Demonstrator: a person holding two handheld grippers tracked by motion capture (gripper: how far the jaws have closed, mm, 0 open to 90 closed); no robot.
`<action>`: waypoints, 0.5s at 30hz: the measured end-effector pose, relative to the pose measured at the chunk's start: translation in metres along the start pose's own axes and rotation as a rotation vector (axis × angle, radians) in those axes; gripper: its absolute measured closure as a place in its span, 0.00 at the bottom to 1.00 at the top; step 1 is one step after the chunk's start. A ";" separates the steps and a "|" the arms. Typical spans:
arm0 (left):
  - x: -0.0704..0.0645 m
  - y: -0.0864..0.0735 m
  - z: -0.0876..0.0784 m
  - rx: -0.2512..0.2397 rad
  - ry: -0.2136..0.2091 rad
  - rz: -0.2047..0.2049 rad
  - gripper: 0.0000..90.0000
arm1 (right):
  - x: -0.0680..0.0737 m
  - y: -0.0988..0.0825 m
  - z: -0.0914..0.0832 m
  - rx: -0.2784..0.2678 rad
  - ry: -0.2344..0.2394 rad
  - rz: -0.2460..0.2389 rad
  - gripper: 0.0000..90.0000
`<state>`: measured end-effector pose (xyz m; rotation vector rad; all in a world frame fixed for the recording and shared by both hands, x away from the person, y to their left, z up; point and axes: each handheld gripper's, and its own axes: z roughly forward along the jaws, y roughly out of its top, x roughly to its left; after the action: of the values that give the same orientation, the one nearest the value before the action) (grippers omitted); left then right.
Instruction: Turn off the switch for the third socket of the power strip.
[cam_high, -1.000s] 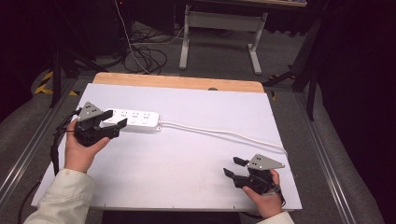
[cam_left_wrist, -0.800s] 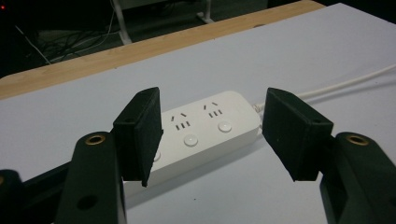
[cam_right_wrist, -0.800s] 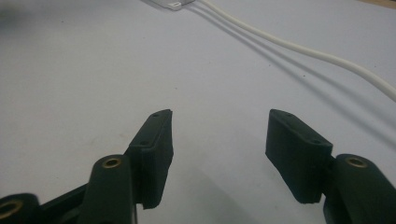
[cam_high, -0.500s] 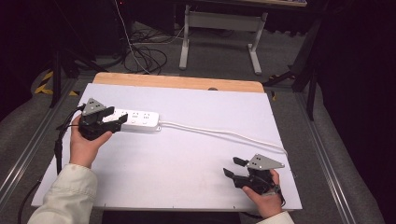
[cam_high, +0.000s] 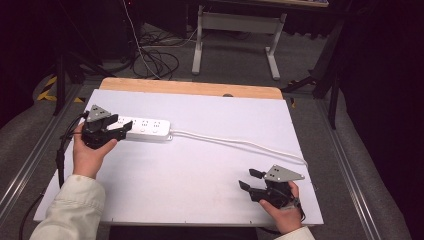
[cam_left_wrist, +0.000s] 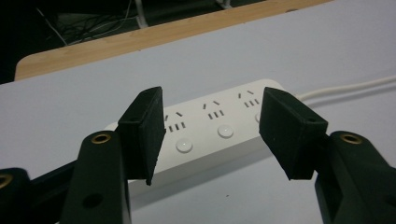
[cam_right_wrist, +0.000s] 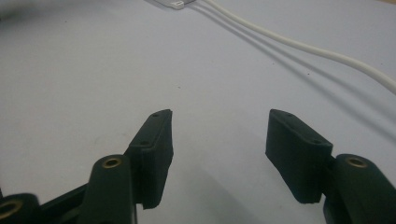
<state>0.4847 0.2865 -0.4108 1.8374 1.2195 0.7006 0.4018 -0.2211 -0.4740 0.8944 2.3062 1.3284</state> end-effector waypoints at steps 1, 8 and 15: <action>0.001 0.000 0.001 0.013 0.000 -0.007 0.48 | 0.000 0.000 0.000 0.000 0.001 -0.001 0.46; 0.006 -0.003 0.003 0.019 0.037 -0.029 0.62 | -0.001 0.000 0.001 0.003 0.008 0.005 0.47; 0.017 -0.011 0.010 0.022 0.038 -0.047 0.93 | -0.001 0.000 0.000 0.001 0.011 0.005 0.47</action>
<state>0.4940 0.3018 -0.4246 1.8149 1.2953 0.7015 0.4025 -0.2216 -0.4746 0.8952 2.3146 1.3380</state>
